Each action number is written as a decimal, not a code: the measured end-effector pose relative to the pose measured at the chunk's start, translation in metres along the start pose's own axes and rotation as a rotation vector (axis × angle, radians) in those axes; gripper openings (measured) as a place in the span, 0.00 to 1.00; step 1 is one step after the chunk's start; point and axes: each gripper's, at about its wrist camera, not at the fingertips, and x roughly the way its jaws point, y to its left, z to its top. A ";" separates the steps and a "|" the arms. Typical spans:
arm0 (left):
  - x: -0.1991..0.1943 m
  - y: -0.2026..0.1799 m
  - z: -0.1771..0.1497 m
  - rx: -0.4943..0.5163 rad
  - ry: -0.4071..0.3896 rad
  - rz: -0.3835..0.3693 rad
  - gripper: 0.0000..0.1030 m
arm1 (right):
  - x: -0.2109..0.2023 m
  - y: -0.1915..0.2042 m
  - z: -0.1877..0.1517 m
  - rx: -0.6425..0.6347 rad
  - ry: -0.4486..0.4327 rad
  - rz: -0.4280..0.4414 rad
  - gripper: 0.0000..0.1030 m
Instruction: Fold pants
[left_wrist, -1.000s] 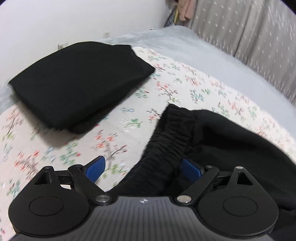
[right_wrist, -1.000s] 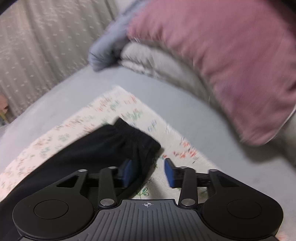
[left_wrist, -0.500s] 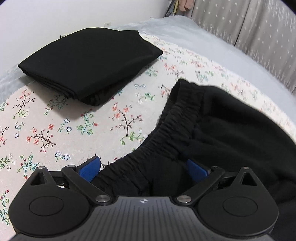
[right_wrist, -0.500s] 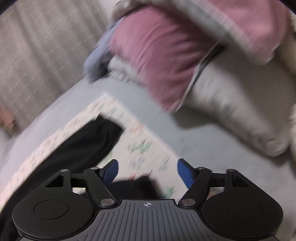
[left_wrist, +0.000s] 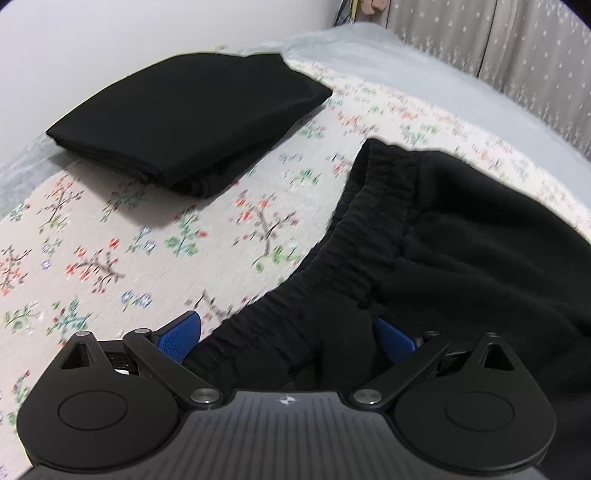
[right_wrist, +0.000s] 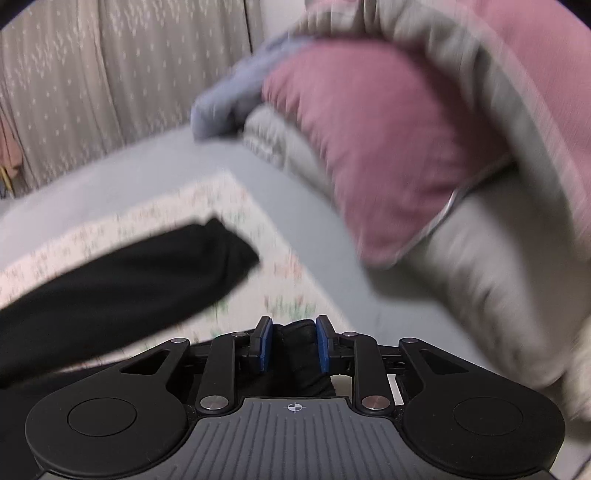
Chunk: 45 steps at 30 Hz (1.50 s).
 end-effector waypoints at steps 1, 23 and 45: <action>0.001 0.000 -0.002 0.007 0.014 0.015 1.00 | 0.003 0.001 0.005 -0.007 -0.007 -0.016 0.22; -0.012 -0.017 0.047 0.011 -0.069 -0.130 0.99 | 0.034 0.026 -0.026 -0.087 0.105 -0.051 0.61; 0.080 -0.114 0.092 0.269 -0.111 0.037 0.55 | 0.045 0.060 -0.041 -0.249 0.135 -0.025 0.67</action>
